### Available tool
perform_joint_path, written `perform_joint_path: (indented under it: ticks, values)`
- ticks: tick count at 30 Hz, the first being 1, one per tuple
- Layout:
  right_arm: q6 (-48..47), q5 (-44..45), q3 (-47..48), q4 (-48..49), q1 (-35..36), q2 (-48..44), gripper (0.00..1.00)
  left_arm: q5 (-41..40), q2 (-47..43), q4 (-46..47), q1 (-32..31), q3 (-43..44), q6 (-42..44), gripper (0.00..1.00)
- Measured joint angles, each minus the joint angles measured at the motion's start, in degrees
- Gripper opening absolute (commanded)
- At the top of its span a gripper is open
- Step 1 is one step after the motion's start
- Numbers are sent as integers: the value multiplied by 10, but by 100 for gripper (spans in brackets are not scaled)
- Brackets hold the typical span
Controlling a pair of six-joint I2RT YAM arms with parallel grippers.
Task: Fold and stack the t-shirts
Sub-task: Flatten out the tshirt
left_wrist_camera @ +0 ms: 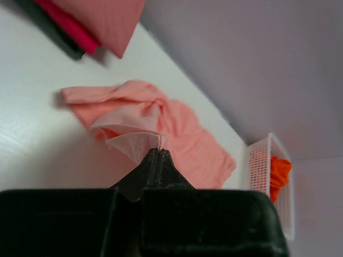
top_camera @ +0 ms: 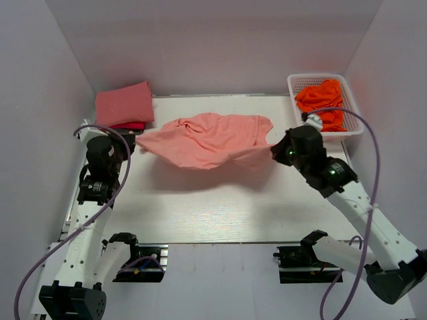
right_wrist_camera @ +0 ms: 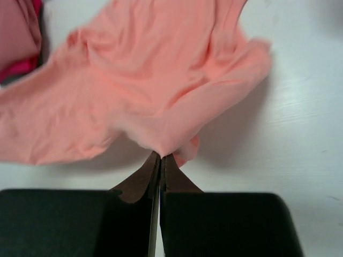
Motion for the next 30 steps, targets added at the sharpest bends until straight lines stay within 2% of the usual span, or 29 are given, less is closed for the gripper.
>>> perform_joint_path:
  ticks: [7, 14, 21, 30]
  values:
    - [-45, 143, 125, -34, -5, -43, 0, -18, 32, 13, 0, 125, 22, 0]
    - [-135, 204, 275, -19, -6, -45, 0, -29, 30, 30, 0, 248, 76, 0]
    - [-217, 185, 407, -10, -5, -40, 0, -25, 26, 27, 0, 370, 138, 0]
    - [-287, 73, 569, -11, -5, -35, 0, 19, 10, 11, 0, 497, 182, 0]
